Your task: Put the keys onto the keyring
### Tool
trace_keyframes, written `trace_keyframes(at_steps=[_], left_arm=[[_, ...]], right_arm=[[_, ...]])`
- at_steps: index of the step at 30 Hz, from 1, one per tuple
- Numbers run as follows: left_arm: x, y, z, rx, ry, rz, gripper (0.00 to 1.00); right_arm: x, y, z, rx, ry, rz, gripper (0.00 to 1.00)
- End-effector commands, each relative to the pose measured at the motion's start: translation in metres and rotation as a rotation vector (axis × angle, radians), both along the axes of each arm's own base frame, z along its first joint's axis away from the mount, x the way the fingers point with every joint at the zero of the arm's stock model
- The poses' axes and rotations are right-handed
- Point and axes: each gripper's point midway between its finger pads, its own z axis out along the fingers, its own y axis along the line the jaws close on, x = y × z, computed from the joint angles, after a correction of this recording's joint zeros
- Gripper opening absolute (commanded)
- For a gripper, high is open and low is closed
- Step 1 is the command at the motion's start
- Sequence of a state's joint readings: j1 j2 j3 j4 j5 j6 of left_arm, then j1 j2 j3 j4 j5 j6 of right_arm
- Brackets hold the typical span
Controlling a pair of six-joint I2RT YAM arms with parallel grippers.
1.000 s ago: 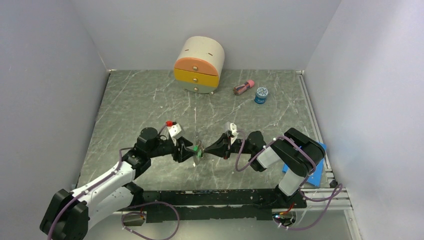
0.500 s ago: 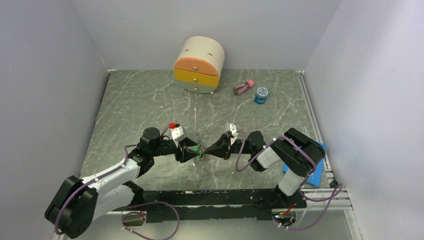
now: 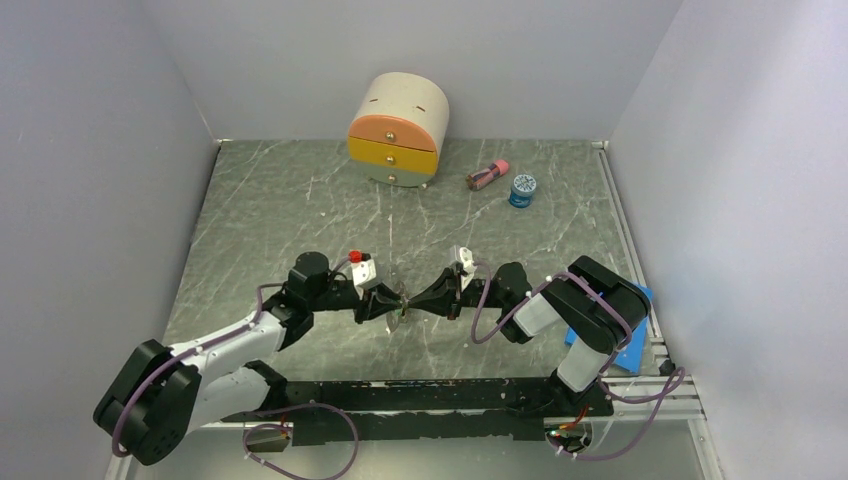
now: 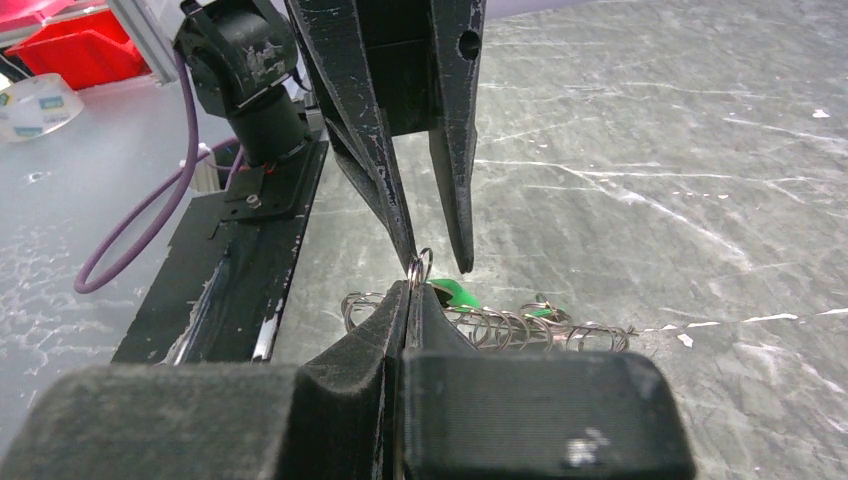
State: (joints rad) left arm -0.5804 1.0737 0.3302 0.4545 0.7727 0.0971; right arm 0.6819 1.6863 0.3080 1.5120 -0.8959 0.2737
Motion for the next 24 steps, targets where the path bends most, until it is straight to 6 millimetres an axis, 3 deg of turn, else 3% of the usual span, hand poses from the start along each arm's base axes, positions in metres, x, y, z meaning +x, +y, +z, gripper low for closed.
trace_keyframes(at_steps=[1, 7, 24], left_arm=[[0.0, -0.008, 0.014, 0.001, -0.055, -0.07, 0.25], [-0.006, -0.006, 0.012, 0.026, -0.042, -0.082, 0.03], [-0.011, -0.008, 0.003, 0.207, -0.001, -0.04, 0.03]], right_arm=[[-0.003, 0.002, 0.049, 0.152, -0.183, 0.019, 0.0], [-0.003, 0.001, 0.049, 0.152, -0.182, 0.018, 0.0], [-0.003, 0.002, 0.055, 0.164, -0.192, 0.024, 0.0]])
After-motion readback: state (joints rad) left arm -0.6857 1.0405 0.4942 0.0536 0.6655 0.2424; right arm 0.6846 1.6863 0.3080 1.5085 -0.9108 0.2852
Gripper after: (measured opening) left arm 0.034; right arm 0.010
